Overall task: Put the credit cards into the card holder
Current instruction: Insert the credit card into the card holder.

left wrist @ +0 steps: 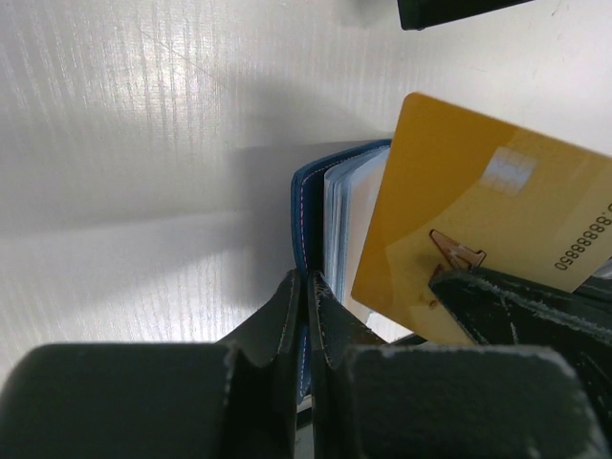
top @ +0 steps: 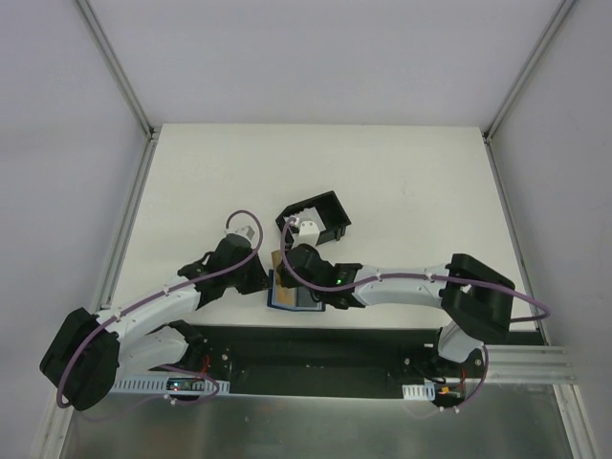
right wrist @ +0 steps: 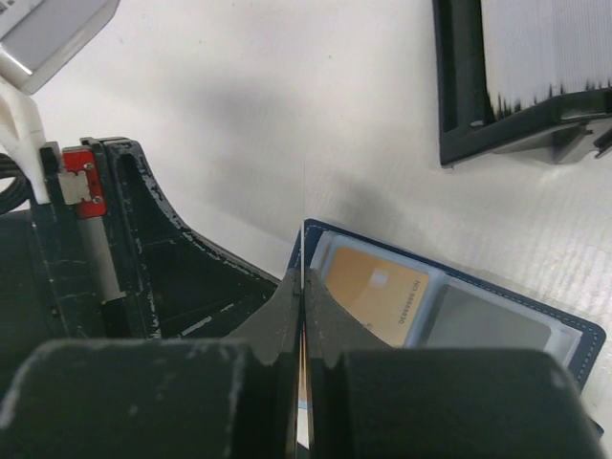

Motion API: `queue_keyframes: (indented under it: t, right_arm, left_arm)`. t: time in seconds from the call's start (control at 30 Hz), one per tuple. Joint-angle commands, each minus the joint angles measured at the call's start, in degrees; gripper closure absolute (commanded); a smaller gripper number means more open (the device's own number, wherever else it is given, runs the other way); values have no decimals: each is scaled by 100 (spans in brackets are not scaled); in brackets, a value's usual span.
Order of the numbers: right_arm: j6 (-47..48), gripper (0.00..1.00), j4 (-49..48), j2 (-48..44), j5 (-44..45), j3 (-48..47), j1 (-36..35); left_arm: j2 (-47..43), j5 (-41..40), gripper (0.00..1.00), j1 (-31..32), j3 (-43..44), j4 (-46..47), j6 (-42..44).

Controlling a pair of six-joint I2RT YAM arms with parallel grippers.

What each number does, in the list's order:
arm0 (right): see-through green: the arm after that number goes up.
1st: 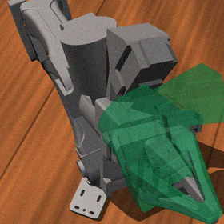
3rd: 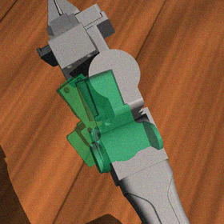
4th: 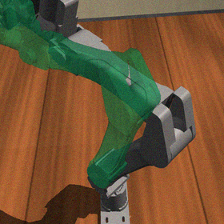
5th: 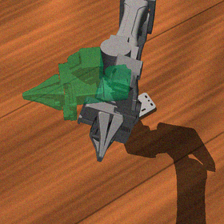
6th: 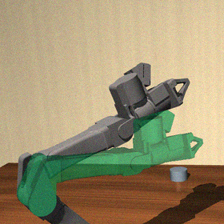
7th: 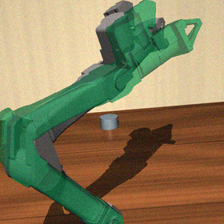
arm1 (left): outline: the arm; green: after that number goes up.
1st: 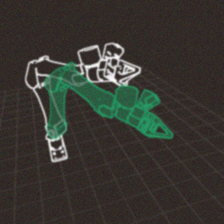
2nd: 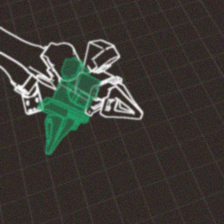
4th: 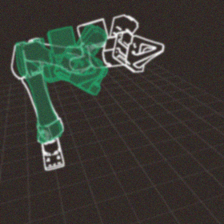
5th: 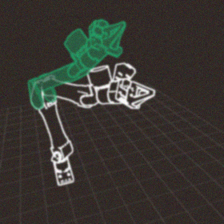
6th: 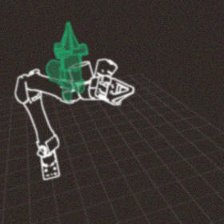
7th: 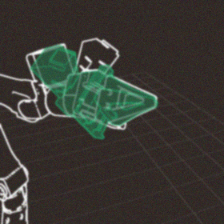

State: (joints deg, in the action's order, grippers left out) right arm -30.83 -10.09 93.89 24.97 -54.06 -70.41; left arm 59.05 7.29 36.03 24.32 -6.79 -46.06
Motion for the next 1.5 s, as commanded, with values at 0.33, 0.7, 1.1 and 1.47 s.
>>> queue_keyframes:
  t: [0.33,0.7,1.1,1.47]
  right_arm:
    - [-117,100,-108,77,-379,-219,98]
    - [-46,100,-64,182,-774,-219,177]
    - [147,100,-195,77,-1038,-166,256]
    - [156,100,-327,244,-1521,-78,335]
  left_arm:
    - [-271,-26,100,36,-146,-103,97]
    - [-350,-78,100,36,-155,-174,291]
    - [-499,-8,100,36,-146,-183,326]
    - [-640,106,100,36,-208,-226,502]
